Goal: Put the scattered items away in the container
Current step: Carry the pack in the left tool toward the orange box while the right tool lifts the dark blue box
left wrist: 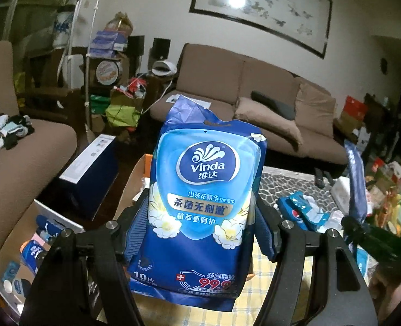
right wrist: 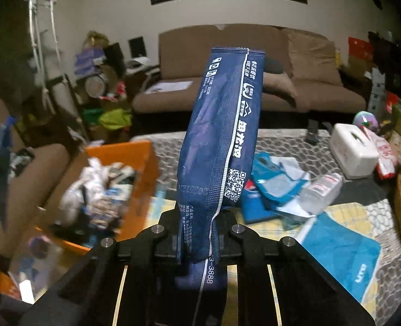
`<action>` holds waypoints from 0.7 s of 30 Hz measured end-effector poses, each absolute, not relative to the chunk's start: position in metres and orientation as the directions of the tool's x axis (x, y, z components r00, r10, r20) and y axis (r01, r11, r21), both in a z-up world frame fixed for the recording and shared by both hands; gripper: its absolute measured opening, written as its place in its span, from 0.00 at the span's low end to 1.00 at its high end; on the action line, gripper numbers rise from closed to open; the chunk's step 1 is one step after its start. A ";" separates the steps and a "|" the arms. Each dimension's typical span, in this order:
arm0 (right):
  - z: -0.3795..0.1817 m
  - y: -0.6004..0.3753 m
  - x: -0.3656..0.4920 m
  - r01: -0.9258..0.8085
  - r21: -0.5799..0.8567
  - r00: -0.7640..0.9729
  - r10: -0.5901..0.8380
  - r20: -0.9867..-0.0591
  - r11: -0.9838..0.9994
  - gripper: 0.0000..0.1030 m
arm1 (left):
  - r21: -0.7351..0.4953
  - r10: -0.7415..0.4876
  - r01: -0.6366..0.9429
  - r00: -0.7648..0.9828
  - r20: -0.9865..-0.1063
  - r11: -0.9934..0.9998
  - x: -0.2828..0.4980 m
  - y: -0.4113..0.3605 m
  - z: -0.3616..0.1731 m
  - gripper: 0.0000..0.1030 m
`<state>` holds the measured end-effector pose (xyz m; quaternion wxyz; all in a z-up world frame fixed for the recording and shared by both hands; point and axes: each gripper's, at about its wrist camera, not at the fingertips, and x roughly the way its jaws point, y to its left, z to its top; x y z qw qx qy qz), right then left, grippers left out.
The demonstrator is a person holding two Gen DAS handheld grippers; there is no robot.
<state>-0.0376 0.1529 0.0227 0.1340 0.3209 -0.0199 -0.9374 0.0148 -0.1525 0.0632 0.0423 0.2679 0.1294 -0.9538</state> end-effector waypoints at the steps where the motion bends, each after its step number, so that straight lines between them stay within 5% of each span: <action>1: 0.026 0.148 -0.036 0.250 0.133 -0.756 -0.279 -0.592 -0.959 0.13 | -0.232 -0.008 0.153 -0.850 -0.528 -0.961 0.015 -0.154 0.063 0.63; 14: 0.067 0.062 -0.036 0.393 0.209 -0.724 -0.441 -0.531 -0.896 0.13 | -0.142 -0.129 0.230 -0.851 -0.508 -0.963 0.019 -0.175 0.066 0.63; 21: 0.067 0.030 -0.056 0.436 0.243 -0.692 -0.495 -0.525 -0.867 0.13 | -0.228 -0.097 0.261 -0.828 -0.552 -0.938 -0.008 -0.216 0.058 0.63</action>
